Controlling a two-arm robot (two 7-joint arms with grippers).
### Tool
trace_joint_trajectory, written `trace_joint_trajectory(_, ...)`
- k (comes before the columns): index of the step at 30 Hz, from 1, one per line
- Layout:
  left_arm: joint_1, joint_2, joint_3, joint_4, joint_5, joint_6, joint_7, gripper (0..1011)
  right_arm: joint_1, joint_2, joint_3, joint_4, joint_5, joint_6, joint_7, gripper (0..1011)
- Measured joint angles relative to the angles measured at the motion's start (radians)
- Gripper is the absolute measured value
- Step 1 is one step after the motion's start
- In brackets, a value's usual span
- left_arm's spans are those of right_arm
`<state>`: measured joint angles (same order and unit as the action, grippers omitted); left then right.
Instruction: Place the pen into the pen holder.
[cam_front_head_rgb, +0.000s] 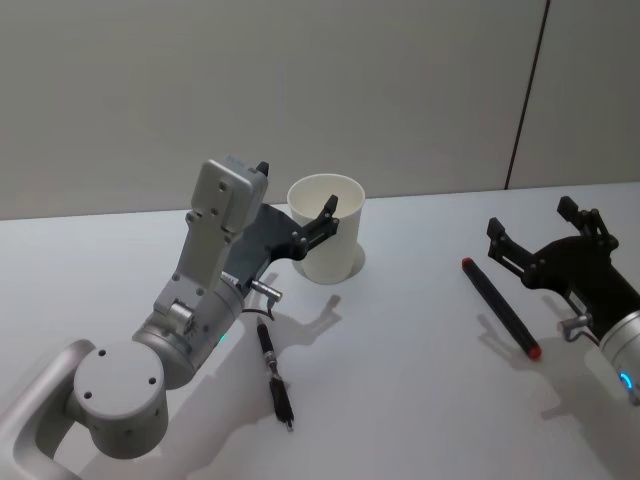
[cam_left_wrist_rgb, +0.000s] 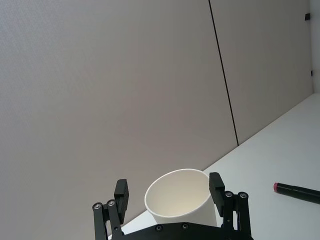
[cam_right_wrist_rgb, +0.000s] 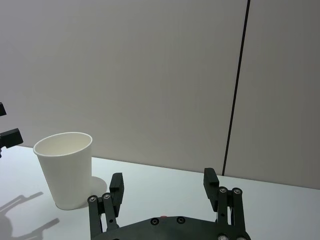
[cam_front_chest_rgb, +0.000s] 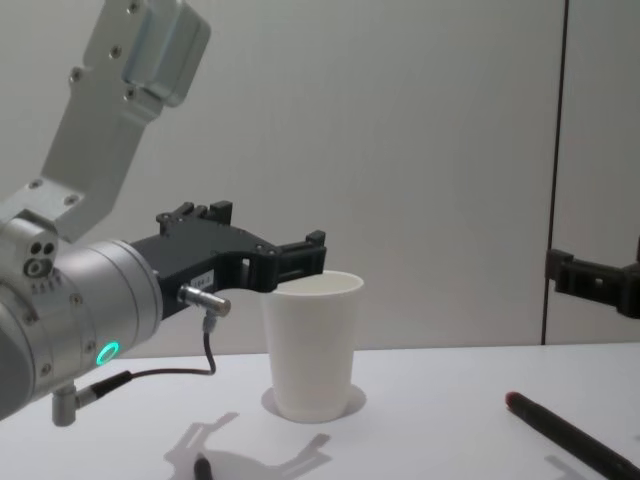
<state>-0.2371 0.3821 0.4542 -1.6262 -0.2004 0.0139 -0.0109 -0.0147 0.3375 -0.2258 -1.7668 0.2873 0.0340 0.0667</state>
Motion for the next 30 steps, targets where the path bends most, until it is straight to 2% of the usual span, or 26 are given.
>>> trace_joint_trajectory(30,0.0,0.0,0.0,0.0,0.0,0.0,0.0,1001,0.0,0.0,0.0,0.0,0.0,0.0,0.0,1002)
